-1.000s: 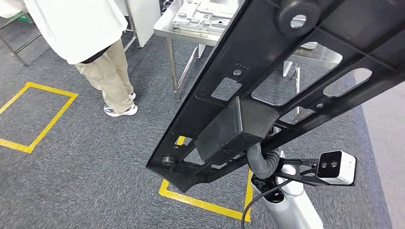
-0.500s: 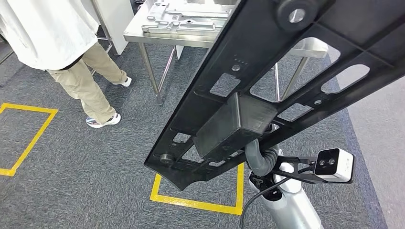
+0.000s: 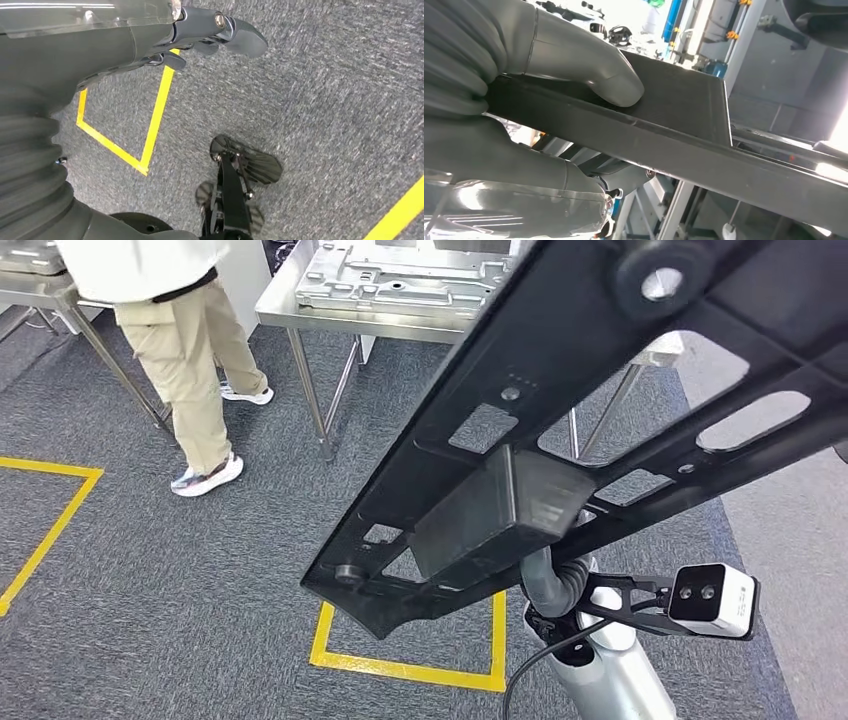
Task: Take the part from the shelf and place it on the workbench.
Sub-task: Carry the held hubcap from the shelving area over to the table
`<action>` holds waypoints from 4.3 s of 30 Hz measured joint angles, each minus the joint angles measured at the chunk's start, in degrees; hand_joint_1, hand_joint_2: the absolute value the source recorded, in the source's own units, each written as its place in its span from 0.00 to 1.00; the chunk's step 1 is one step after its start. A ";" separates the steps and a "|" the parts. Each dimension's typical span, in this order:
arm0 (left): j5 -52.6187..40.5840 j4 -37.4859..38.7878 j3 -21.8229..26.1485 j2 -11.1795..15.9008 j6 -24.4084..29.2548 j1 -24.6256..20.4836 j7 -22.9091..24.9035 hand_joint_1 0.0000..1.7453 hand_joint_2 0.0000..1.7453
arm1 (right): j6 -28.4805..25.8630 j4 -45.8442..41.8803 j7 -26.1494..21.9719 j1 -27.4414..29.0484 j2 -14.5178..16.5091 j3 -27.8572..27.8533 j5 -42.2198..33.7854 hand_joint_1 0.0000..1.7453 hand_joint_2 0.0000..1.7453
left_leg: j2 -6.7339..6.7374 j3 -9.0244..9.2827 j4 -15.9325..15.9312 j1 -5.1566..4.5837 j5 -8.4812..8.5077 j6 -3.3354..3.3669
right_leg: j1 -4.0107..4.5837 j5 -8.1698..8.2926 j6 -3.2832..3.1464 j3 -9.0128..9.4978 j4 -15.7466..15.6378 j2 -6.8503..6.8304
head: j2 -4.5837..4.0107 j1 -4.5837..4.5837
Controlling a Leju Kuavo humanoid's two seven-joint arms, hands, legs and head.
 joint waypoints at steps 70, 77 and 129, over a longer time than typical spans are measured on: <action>1.81 0.25 -2.80 0.55 -0.01 -0.22 -0.89 0.00 1.00 | 1.15 -0.98 -1.55 1.95 0.02 -2.45 0.09 1.00 1.00 | -0.14 1.95 0.16 -0.30 -2.40 -1.66 | 0.09 7.21 -1.46 8.14 -16.74 -0.67 | 0.01 -0.99; 1.90 0.25 -2.88 0.62 -0.09 -0.04 -0.93 0.00 1.00 | 1.15 -1.00 -1.46 1.88 0.09 -2.57 0.23 1.00 1.00 | -0.13 -8.60 17.91 0.11 -7.45 -3.24 | -0.26 5.18 -2.68 11.59 -17.85 -0.28 | 0.01 -1.31; 3.91 0.33 -3.90 0.17 0.18 0.18 -0.26 0.00 1.00 | -0.40 -0.02 0.96 0.82 0.86 -2.33 0.71 1.00 1.00 | -0.97 1.85 1.10 -0.56 -1.78 0.37 | 0.45 7.13 -1.13 4.27 -12.03 -0.47 | 0.01 -0.91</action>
